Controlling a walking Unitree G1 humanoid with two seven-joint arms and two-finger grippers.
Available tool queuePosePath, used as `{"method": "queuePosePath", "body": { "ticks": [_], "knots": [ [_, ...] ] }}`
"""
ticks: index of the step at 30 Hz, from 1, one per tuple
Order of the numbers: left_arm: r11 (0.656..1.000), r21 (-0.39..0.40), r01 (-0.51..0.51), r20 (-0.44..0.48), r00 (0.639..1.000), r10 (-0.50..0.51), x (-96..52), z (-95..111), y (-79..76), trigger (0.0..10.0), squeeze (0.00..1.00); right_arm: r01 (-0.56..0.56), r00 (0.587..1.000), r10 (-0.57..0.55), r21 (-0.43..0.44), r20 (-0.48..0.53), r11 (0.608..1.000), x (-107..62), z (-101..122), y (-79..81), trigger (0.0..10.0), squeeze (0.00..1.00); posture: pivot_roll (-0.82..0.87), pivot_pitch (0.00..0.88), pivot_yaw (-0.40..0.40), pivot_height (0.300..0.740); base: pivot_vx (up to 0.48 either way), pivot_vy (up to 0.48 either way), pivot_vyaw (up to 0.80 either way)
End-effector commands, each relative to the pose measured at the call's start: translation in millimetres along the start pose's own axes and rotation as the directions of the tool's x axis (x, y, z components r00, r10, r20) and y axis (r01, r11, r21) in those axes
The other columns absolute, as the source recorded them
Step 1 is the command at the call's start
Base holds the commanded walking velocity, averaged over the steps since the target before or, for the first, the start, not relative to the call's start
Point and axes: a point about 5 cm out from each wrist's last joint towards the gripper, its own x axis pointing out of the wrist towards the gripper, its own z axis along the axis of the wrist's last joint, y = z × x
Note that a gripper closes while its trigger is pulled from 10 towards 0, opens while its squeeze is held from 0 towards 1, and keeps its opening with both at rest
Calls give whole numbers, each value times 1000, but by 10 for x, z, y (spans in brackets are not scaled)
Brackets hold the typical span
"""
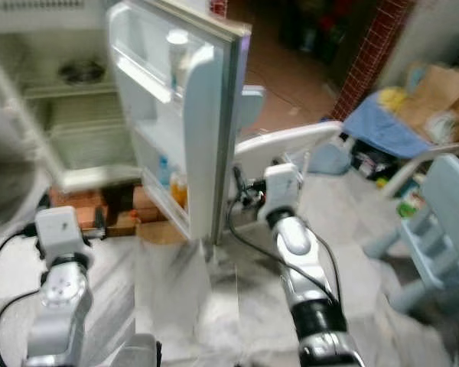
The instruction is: Restocking fridge
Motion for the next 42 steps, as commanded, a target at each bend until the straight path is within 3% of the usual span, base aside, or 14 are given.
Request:
{"method": "queuePosePath", "body": {
  "ticks": [1,9,14,21,28,30,35,42],
  "knots": [
    [1000,14,0,7,1000,0,8,21,21,10000,0,-32,999,32,5,11,999,7,20,81,10000,0,149,0,-82,740,0,0,800],
    [999,-4,46,42,998,-45,-2,77,-15,10000,0,-10,1000,9,4,22,1000,-35,31,34,10000,0,146,0,-81,740,109,0,263],
    [998,-25,65,47,997,-63,-84,61,-3,10000,0,84,996,-83,32,-14,996,-175,-29,-107,10000,0,141,0,-78,740,344,0,0],
    [996,-26,88,39,995,-86,-179,30,-18,10000,0,99,994,-98,16,-48,995,-346,-114,-150,10000,0,132,0,-74,740,371,0,0],
    [995,-29,94,54,994,-92,-141,79,-57,10000,0,37,999,-37,-1,-28,999,-257,-39,-75,10000,0,134,0,-81,740,407,0,0],
    [996,-24,85,57,995,-84,-147,82,-62,10000,0,-2,1000,1,-52,-9,999,-210,15,-54,10000,0,139,0,-87,740,171,0,800],
    [998,-43,49,23,999,-49,-185,45,-37,10000,0,-64,998,64,-9,4,998,-110,58,-8,10000,0,151,0,-96,740,0,0,681],
    [998,-41,54,26,998,-53,-182,57,-40,10000,0,-146,988,148,-37,44,989,67,174,113,10000,0,162,0,-96,740,0,0,471]
  ]
}}
